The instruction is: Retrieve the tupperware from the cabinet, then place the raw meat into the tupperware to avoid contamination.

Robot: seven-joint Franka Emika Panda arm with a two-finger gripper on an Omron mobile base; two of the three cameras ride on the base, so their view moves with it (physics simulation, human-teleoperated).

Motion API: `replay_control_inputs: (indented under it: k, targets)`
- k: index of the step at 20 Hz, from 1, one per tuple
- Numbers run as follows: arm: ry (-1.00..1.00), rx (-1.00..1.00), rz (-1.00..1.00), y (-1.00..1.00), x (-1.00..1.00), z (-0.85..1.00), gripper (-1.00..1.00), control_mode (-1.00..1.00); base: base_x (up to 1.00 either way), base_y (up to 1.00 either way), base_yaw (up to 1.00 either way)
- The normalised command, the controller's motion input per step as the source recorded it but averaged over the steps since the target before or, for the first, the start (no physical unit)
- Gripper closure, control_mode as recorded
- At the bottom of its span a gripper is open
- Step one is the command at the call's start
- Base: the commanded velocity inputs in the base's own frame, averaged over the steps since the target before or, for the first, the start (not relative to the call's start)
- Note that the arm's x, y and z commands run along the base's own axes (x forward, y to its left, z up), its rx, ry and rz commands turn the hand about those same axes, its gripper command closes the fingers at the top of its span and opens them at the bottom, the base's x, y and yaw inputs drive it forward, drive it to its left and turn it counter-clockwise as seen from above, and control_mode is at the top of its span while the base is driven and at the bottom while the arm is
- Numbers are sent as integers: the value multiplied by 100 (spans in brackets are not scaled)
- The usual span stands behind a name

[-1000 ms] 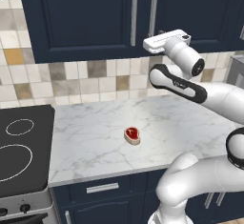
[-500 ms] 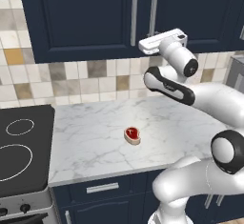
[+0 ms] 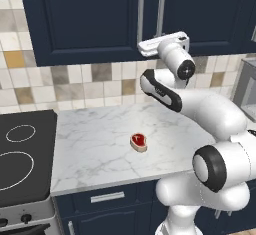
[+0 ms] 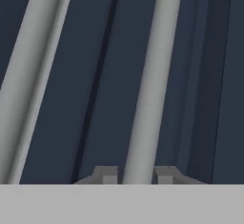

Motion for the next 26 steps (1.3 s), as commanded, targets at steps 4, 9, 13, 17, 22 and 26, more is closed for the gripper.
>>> replay_control_inputs:
  k: [4,9,13,17,22,26]
  targets:
    - [1,0,0,0,0,0,100,-100,0,0,0]
    - [5,0,-1,-6,-17,0,100,-100,0,0,0]
    - [7,0,-1,-6,-22,0,100,-100,0,0,0]
    - [9,0,-2,-11,-31,0,100,-100,0,0,0]
    - [9,0,-1,-15,-41,0,100,-100,0,0,0]
    - [9,0,-1,-17,-40,0,100,-100,0,0,0]
